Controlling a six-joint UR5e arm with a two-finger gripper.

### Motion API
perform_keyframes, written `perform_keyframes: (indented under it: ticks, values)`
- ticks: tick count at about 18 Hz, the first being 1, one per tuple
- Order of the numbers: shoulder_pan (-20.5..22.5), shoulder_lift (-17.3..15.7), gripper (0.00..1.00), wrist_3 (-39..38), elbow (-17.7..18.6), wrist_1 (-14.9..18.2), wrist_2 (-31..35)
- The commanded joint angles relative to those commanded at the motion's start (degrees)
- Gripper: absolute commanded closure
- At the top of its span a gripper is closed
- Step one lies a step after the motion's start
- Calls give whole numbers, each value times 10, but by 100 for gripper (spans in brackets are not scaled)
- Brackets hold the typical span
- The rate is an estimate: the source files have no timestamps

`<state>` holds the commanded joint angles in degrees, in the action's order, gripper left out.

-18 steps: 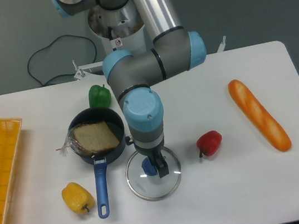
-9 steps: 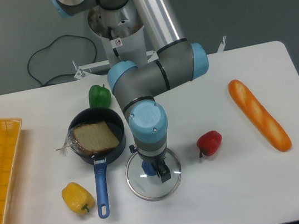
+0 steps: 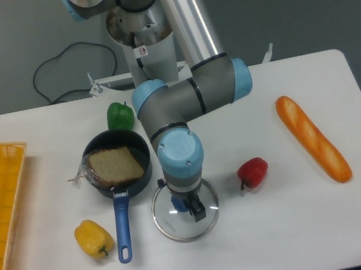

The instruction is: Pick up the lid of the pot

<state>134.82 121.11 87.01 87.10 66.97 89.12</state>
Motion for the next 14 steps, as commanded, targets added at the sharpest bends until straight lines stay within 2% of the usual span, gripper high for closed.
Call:
perform_keyframes:
  ticks: [14]
  values:
    - [-3,7,0,-4,2,-4,1]
